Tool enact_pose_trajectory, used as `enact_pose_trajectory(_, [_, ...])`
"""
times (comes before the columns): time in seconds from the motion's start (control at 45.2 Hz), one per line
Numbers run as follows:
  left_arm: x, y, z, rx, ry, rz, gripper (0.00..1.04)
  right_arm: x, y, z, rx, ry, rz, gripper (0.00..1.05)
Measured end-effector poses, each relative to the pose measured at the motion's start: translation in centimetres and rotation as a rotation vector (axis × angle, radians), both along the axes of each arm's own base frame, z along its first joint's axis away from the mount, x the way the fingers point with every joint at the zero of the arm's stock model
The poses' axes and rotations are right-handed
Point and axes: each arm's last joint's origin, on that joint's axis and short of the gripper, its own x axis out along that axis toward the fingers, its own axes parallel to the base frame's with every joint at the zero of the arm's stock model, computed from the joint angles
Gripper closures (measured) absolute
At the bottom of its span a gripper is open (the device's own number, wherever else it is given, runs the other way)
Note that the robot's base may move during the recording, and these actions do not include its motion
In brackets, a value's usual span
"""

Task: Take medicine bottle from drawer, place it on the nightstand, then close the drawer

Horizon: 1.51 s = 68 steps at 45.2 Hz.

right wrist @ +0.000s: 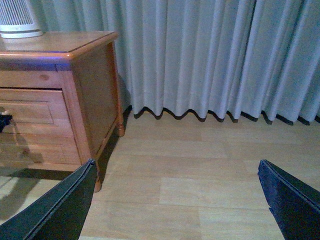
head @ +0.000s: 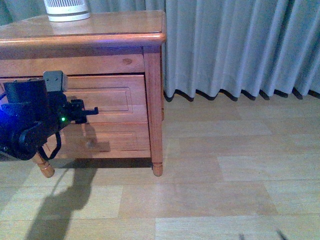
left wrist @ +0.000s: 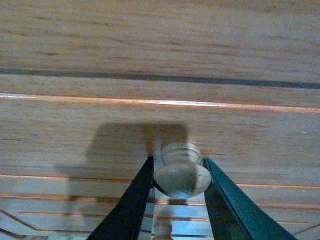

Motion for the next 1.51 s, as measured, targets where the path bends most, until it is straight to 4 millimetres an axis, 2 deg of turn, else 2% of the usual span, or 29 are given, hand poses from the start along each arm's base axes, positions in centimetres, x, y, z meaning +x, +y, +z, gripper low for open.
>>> enact_pose_trajectory(0.221, [-0.2,0.1,-0.1,0.001,-0.012,-0.002,0.79,0.0,0.0,0.0,0.000,0.000,0.000,0.07])
enact_pose_trajectory(0.376, [-1.8,0.3,-0.5,-0.004,-0.017,-0.011,0.79,0.0,0.0,0.0,0.000,0.000,0.000,0.07])
enact_pose_trajectory(0.531, [-4.7,0.6,-0.4,-0.006,-0.008,-0.030,0.79,0.0,0.0,0.0,0.000,0.000,0.000,0.07])
enact_pose_trajectory(0.841, [-12.3,1.6,0.4,-0.004,0.056,-0.054,0.79,0.0,0.0,0.0,0.000,0.000,0.000,0.07])
enact_pose_trajectory(1.04, [-16.4,1.7,0.5,-0.007,0.087,-0.053,0.79,0.0,0.0,0.0,0.000,0.000,0.000,0.07])
enact_pose_trajectory(1.217, [-17.0,1.7,0.4,-0.008,0.110,-0.053,0.79,0.0,0.0,0.0,0.000,0.000,0.000,0.07])
enact_pose_trajectory(1.505, [-16.9,1.7,1.2,-0.004,0.116,-0.037,0.40,0.0,0.0,0.0,0.000,0.000,0.000,0.07])
